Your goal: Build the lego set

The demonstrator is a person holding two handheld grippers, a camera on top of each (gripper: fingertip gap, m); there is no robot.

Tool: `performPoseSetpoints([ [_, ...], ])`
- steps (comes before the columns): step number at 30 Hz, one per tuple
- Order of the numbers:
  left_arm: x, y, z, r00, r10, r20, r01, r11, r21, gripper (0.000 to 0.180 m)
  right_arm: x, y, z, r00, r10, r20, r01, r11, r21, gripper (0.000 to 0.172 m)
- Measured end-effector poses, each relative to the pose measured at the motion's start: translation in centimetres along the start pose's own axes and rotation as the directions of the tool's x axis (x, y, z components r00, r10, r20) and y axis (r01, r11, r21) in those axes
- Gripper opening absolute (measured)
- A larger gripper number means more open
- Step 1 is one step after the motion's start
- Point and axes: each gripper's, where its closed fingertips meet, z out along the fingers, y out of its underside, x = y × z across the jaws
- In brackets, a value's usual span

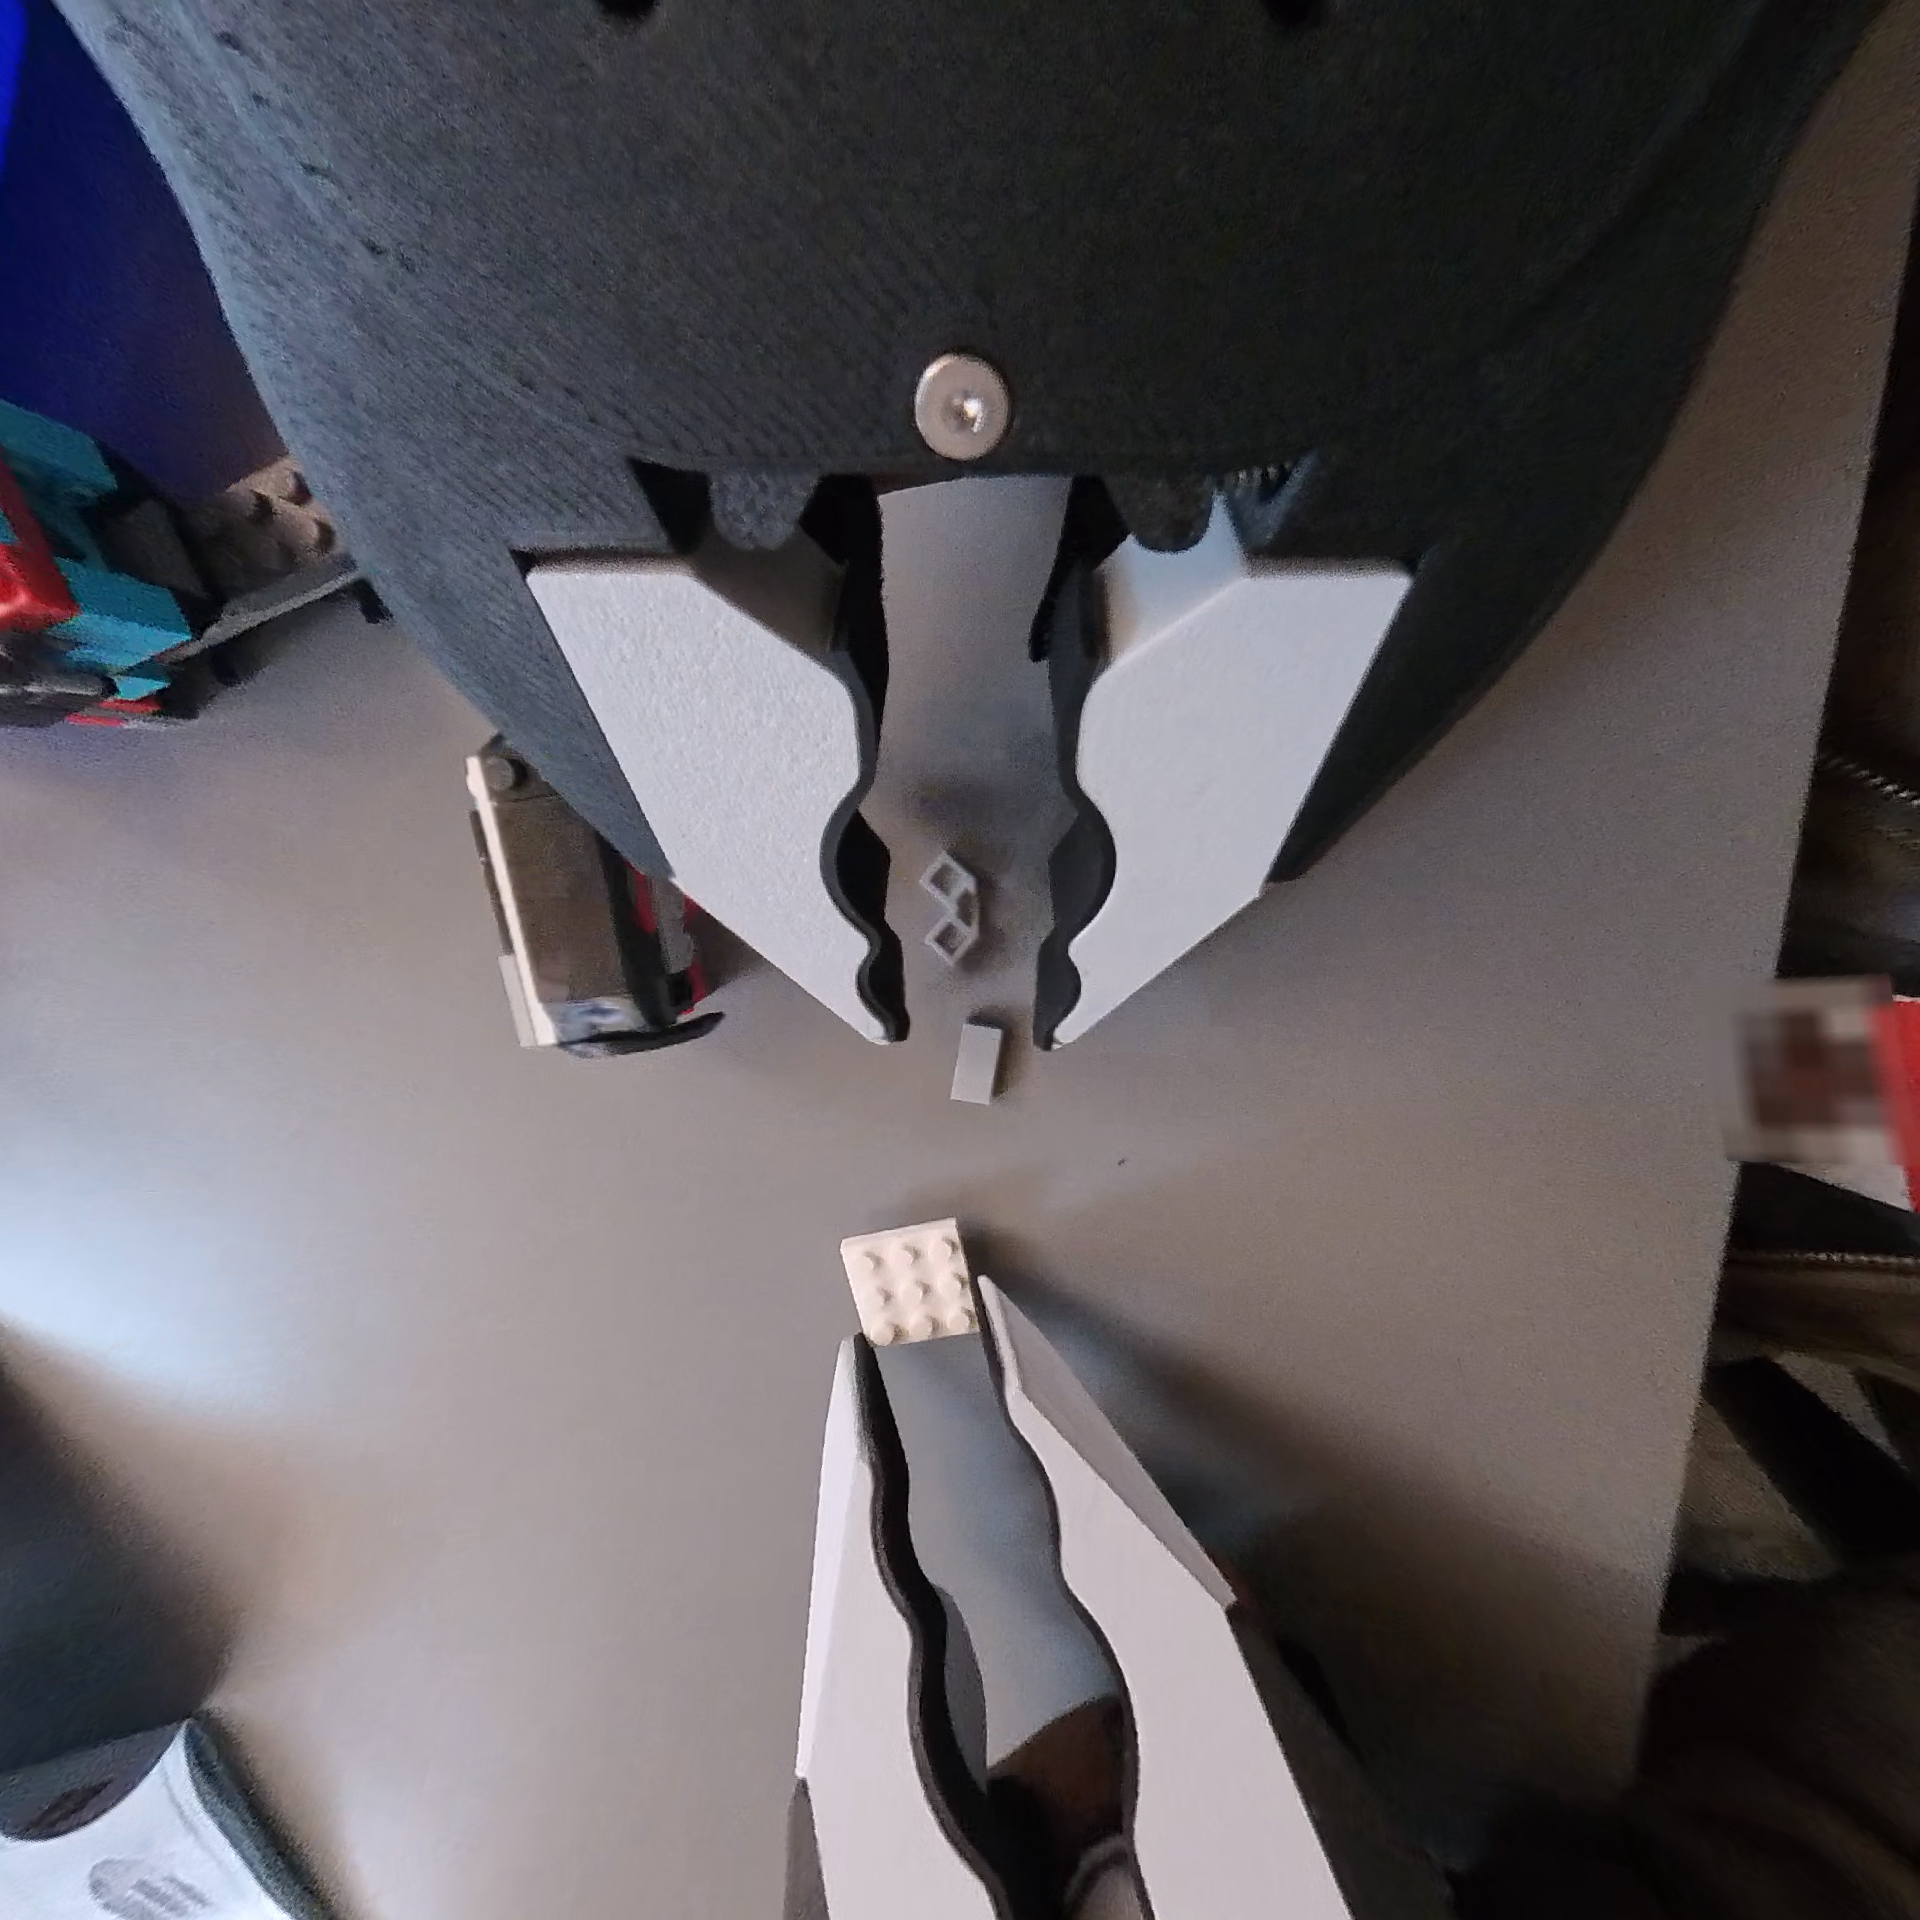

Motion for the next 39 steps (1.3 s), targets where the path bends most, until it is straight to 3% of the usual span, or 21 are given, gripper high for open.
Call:
performPoseSetpoints([
  [23, -0.76, 0.14, -0.2, 0.99, -0.111, 0.087, 0.112, 0.994, -0.005, 0.027, 0.0, -0.08, 0.73, 0.999, 0.031, -0.021, -0.031, 1.0, 0.006, 0.017],
  [39, 0.0, -0.06, -0.44, 0.988, -0.133, 0.079, 0.132, 0.991, 0.01, 0.027, 0.12, -0.09, 0.75, 0.999, 0.042, -0.022, -0.042, 0.999, 0.01, 0.013],
])
